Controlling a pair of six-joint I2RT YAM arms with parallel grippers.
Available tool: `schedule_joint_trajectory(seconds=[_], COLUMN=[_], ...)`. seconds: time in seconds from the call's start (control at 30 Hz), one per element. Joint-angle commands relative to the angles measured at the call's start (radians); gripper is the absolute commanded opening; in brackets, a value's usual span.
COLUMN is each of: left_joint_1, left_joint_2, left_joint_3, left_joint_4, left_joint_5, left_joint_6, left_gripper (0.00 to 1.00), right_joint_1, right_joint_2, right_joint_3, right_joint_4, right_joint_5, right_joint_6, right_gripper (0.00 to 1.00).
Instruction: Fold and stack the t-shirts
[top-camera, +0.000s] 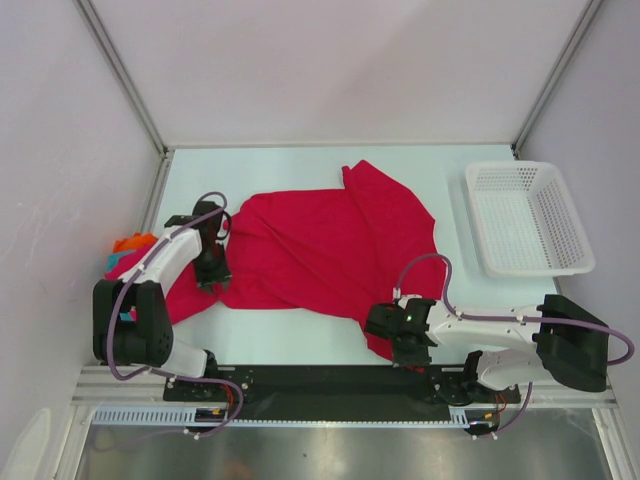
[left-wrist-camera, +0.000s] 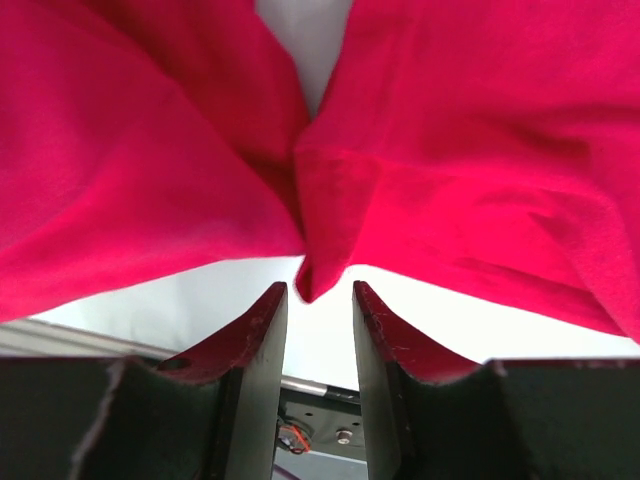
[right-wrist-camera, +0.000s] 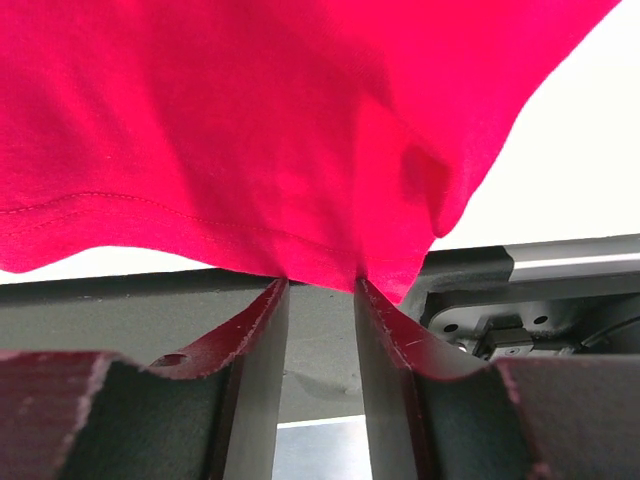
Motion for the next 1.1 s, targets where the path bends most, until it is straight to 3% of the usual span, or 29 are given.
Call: schedule_joint_trajectory(seconds=[0.0, 0.37, 0.43, 0.47, 0.5, 0.53, 0.6, 1.07], left_joint_1=[-0.009, -0.01, -0.01, -0.01, -0.012, -0.01, -0.01, -0.01], left_joint_2=[0.029, 0.046, 0.044, 0.043, 0.04, 0.037, 0.02, -0.138], left_joint_3=[-0.013, -0.017, -0.017, -0.018, -0.018, -0.02, -0.021, 0.077], left_joint_4=[0.056, 0.082, 0.082, 0.084, 0.082, 0.082, 0.082, -0.031], left_joint_5=[0.065, 0.088, 0.096, 0.102, 0.106, 0.117, 0.123, 0.134], left_joint_6=[-0.005, 0.007, 0.012, 0.012, 0.014, 0.017, 0.018, 0.018], left_gripper=[0.38, 0.38, 0.35, 0.33, 0.28, 0.15, 0.0, 0.0], right_joint_1=[-0.001, -0.001, 0.0, 0.0, 0.0, 0.003, 0.008, 0.037], right_joint_2=[0.003, -0.008, -0.012, -0.02, -0.022, -0.026, -0.042, -0.186], right_joint_3=[-0.03, -0.032, -0.035, -0.036, -0.039, -0.042, -0.047, 0.074], right_joint_4=[-0.007, -0.017, -0.014, -0.009, -0.007, -0.004, -0.004, -0.219], right_joint_5=[0.058, 0.057, 0.052, 0.049, 0.046, 0.044, 0.044, 0.15], right_joint_6=[0.003, 0.016, 0.014, 0.014, 0.016, 0.017, 0.022, 0.088], right_gripper=[0.36, 0.29, 0.21, 0.06, 0.0, 0.0, 0.0, 0.0])
